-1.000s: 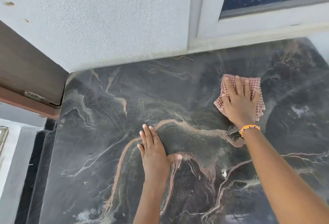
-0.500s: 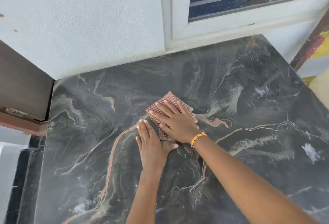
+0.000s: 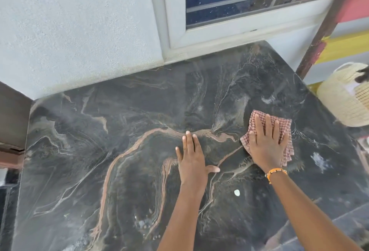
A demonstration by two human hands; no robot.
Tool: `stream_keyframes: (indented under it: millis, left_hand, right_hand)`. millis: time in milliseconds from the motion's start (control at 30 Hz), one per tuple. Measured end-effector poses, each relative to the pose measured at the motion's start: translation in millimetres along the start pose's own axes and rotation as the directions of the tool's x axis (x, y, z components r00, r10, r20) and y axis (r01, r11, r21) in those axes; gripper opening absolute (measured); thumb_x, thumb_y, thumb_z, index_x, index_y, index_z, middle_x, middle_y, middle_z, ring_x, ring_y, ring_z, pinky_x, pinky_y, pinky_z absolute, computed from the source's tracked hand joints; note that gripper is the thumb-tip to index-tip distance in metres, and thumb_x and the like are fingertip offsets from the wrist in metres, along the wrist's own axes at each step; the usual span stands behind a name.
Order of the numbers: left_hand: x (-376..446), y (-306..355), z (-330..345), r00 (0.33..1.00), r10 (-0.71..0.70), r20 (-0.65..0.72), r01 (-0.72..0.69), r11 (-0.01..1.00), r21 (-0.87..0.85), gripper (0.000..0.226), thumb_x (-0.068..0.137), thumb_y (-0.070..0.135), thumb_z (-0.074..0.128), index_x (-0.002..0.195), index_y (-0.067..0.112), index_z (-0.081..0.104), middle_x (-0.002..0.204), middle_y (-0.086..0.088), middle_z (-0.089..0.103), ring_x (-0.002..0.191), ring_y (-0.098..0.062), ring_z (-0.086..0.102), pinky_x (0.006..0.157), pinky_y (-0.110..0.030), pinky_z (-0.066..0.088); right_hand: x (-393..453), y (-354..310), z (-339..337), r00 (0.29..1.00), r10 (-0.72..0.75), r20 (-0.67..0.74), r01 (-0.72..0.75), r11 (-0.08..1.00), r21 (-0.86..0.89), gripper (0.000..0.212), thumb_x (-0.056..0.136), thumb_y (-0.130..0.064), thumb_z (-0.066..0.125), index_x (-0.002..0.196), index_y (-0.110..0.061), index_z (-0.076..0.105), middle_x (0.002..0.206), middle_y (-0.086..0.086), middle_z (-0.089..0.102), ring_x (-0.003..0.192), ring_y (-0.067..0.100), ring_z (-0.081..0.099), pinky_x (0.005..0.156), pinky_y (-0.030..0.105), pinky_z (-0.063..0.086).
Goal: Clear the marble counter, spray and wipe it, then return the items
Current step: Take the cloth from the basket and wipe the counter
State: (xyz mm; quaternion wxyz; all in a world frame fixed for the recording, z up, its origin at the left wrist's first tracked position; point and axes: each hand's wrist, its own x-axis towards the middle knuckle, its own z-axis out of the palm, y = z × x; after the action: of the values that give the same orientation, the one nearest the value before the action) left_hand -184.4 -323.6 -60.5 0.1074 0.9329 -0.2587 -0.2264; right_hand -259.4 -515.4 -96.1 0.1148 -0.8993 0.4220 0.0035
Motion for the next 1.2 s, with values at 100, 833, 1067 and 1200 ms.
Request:
stream_keyframes:
  millis: [100, 833, 1067, 1200]
  left_hand:
    - [1.0, 1.0, 0.9, 1.0, -0.001, 0.002, 0.001, 1.0, 0.005, 0.115, 0.073, 0.059, 0.057, 0.146, 0.004, -0.013, 0.155, -0.013, -0.021, 0.144, -0.027, -0.017, 0.116, -0.047, -0.003]
    - [88.6, 143.3, 16.3, 0.993, -0.101, -0.059, 0.09, 0.982, -0.164, 0.114, 0.074, 0.059, 0.061, 0.147, 0.008, -0.009, 0.157, -0.005, -0.017, 0.144, -0.022, -0.02, 0.116, -0.045, -0.007]
    - [102.5, 155.9, 25.9, 0.978, -0.184, -0.096, 0.166, 0.971, -0.173, 0.115, 0.069, 0.062, 0.059, 0.148, 0.009, -0.007, 0.158, -0.002, -0.016, 0.145, -0.02, -0.015, 0.116, -0.045, -0.002]
    - [105.3, 156.8, 27.0, 0.975, -0.196, -0.101, 0.18, 0.972, -0.151, 0.117, 0.067, 0.063, 0.058, 0.148, 0.009, -0.007, 0.157, -0.003, -0.016, 0.145, -0.021, -0.015, 0.117, -0.045, -0.002]
  right_hand:
    - [-23.6, -29.1, 9.9, 0.997, -0.077, 0.029, 0.077, 0.997, -0.014, 0.056, 0.096, -0.04, 0.029, 0.148, -0.033, 0.012, 0.159, 0.006, 0.014, 0.146, 0.032, 0.008, 0.112, 0.061, 0.004]
    - [164.0, 71.5, -19.1, 0.909, -0.415, 0.03, 0.416, 0.907, -0.055, 0.053, 0.095, -0.041, 0.03, 0.146, -0.04, 0.015, 0.158, -0.004, 0.016, 0.146, 0.025, 0.012, 0.115, 0.053, 0.008]
    - [161.9, 153.4, -39.5, 0.987, -0.16, -0.026, 0.159, 0.986, -0.041, 0.056, 0.091, -0.043, 0.02, 0.146, -0.031, 0.025, 0.156, 0.007, 0.023, 0.142, 0.036, 0.019, 0.113, 0.059, 0.017]
    - [125.9, 131.9, -32.8, 0.988, -0.155, 0.014, 0.155, 0.987, -0.042, 0.058, 0.09, -0.042, 0.019, 0.147, -0.032, 0.021, 0.156, 0.009, 0.024, 0.143, 0.037, 0.017, 0.112, 0.061, 0.012]
